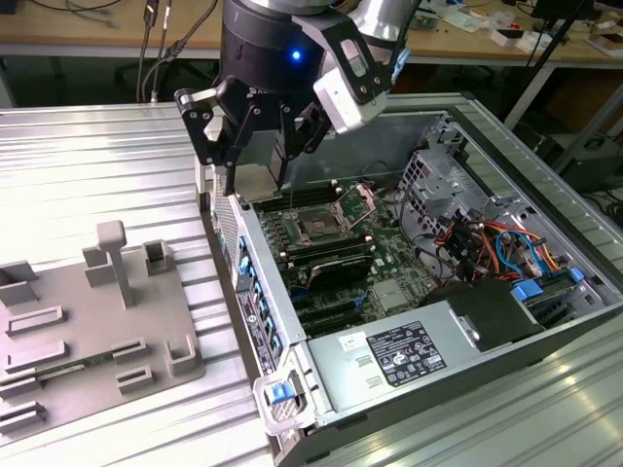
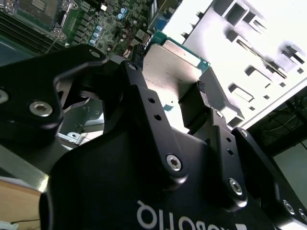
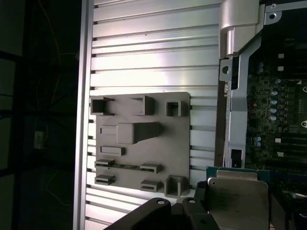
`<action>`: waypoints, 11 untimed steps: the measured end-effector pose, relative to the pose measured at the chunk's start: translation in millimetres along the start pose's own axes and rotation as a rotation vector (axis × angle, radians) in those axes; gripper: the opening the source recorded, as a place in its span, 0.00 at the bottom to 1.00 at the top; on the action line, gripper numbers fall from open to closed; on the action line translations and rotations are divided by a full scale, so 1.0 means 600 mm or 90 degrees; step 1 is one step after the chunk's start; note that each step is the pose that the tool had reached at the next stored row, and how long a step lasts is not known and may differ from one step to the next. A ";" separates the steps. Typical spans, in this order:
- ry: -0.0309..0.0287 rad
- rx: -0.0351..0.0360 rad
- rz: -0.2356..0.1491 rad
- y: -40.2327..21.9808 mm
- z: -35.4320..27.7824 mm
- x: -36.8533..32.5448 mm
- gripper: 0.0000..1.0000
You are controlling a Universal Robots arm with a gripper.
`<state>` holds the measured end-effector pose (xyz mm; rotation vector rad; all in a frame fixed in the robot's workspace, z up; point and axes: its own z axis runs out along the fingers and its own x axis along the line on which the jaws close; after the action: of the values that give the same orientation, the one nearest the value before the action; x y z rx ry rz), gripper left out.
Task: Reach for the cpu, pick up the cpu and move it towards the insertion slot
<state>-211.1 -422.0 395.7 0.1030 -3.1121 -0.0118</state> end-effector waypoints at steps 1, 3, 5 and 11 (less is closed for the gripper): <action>0.0000 0.0000 0.000 0.000 0.000 -0.002 0.55; 0.0000 0.0000 0.000 0.000 0.000 -0.005 0.55; 0.0000 0.0000 0.000 0.000 0.000 -0.006 0.55; 0.0000 0.0000 0.000 -0.001 0.000 -0.012 0.55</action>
<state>-204.1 -422.0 395.8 0.1030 -3.1120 -0.0118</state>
